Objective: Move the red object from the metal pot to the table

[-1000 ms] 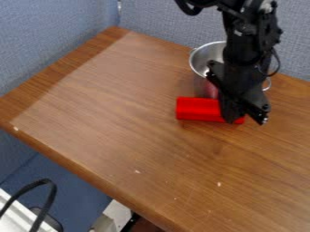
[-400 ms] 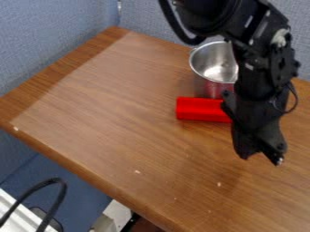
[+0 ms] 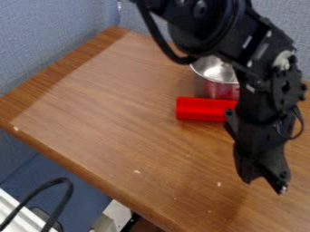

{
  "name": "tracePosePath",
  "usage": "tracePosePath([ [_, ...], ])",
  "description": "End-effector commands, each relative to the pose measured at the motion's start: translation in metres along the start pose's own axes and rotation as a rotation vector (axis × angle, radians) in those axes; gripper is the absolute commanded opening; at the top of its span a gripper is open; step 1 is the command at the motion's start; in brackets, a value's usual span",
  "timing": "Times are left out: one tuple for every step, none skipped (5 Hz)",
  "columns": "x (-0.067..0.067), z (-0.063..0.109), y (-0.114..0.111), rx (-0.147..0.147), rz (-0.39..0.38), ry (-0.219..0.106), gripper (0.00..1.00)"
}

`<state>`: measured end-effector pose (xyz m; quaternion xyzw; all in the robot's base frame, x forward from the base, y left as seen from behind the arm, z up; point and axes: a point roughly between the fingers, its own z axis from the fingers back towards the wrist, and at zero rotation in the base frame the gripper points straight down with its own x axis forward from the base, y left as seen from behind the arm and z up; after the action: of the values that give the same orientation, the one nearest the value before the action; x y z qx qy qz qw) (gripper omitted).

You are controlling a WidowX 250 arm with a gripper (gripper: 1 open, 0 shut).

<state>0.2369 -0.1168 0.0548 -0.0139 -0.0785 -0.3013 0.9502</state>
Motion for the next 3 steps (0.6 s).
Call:
tracePosePath([
  [0.003,0.007,-0.003,-0.009,-0.011,-0.039,0.0],
  [0.003,0.0,-0.001,-0.016,0.002,-0.033,0.0],
  [0.003,-0.007,0.002,-0.022,0.014,-0.025,0.0],
])
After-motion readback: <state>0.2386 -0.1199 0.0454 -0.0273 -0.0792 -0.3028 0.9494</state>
